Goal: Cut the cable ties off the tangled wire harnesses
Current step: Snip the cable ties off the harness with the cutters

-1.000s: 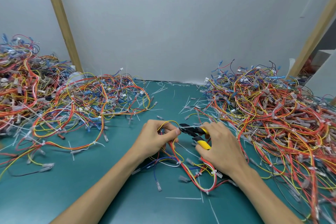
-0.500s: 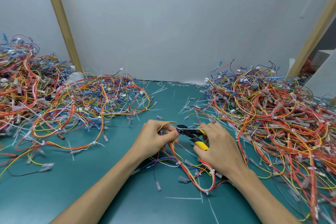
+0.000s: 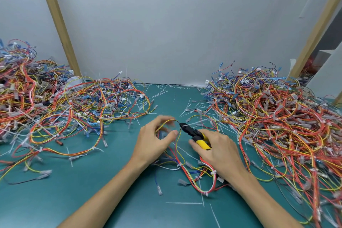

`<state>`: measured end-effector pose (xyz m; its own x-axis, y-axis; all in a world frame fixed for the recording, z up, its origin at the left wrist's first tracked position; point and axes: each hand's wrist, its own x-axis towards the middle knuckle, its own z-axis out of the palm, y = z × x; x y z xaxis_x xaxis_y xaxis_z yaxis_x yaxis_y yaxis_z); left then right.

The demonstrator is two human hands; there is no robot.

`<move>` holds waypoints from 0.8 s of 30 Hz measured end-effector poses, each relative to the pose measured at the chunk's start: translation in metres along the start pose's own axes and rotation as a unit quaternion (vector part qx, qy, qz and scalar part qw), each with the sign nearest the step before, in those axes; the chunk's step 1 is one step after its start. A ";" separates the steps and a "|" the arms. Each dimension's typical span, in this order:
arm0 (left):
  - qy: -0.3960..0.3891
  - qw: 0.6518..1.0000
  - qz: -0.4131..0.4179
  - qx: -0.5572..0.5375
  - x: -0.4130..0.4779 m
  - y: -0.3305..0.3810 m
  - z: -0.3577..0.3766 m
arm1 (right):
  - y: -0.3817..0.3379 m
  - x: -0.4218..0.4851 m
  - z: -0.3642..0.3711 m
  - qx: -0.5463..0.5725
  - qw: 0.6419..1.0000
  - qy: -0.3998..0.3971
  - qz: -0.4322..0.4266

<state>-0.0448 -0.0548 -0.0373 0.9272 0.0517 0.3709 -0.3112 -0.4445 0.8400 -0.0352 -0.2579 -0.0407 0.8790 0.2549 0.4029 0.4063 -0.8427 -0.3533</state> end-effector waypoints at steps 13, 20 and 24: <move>0.146 0.933 0.213 0.251 -0.017 0.019 0.024 | -0.003 0.001 -0.007 0.047 0.999 -0.011 0.007; 0.106 0.920 0.194 0.323 -0.006 0.011 0.007 | -0.004 0.002 -0.012 0.028 0.999 -0.037 0.015; 0.061 0.942 0.203 0.258 -0.004 0.006 0.005 | -0.007 0.001 -0.012 0.005 0.999 -0.029 0.018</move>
<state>-0.0493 -0.0625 -0.0361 0.7120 -0.1280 0.6904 -0.4636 -0.8242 0.3253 -0.0405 -0.2573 -0.0280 0.9058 0.2531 0.3398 0.3774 -0.8465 -0.3755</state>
